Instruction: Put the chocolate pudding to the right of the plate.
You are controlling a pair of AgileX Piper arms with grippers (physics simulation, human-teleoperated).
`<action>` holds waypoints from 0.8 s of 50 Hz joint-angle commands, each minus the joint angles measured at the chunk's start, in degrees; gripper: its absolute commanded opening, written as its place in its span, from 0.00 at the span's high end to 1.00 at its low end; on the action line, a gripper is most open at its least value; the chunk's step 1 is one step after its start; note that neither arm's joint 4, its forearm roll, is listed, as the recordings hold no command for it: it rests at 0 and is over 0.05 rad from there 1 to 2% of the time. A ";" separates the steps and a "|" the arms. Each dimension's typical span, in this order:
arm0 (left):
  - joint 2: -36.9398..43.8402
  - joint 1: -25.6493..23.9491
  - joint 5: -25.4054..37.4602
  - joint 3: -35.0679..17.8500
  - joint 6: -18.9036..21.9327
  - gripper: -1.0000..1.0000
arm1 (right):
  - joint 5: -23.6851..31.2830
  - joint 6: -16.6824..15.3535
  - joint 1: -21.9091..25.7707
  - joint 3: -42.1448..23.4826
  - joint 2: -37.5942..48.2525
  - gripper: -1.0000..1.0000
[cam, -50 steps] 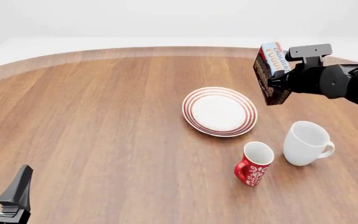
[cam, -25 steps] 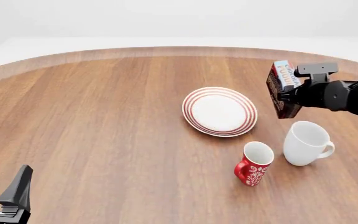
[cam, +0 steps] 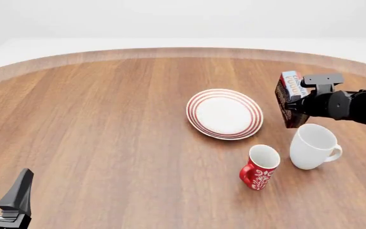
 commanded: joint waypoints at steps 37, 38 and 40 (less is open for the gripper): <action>0.00 0.00 0.00 0.00 0.00 0.00 | 7.40 -29.50 7.74 -8.00 -59.25 0.00; 0.00 0.00 0.00 0.00 0.00 0.00 | 7.31 -29.50 7.74 -7.82 -59.34 0.00; 0.00 0.00 0.00 0.00 0.00 0.00 | 3.51 -30.16 7.30 -1.82 -68.97 0.00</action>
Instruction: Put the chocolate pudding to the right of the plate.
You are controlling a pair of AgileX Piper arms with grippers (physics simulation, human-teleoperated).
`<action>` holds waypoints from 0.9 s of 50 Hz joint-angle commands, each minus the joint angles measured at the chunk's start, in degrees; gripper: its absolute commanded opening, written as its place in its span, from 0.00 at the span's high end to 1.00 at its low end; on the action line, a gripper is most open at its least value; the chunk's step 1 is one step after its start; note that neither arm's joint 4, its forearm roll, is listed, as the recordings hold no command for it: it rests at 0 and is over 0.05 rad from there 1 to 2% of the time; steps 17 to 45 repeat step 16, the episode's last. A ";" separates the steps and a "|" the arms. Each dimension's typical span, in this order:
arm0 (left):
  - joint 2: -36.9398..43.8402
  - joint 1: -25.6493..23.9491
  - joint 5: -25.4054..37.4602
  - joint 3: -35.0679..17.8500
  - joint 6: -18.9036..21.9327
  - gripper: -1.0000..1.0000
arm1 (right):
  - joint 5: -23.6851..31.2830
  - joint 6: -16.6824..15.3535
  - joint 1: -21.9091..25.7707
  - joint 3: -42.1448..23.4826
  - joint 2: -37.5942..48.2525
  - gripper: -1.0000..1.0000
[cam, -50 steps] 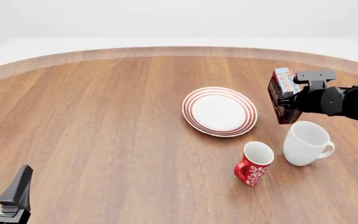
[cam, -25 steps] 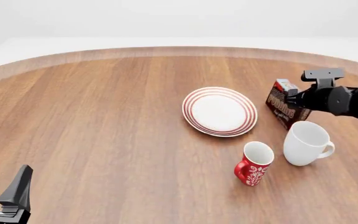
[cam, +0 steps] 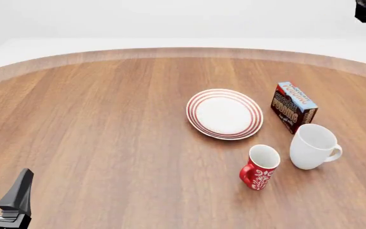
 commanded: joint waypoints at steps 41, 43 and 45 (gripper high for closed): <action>0.00 0.00 0.00 0.00 0.00 0.00 | -49.02 3.55 -1.89 65.73 -62.39 0.00; 0.00 0.00 0.00 0.00 0.00 0.00 | -49.02 3.55 -1.89 65.73 -62.39 0.00; 0.00 0.00 0.00 0.00 0.00 0.00 | -49.02 3.55 -1.89 65.73 -62.39 0.00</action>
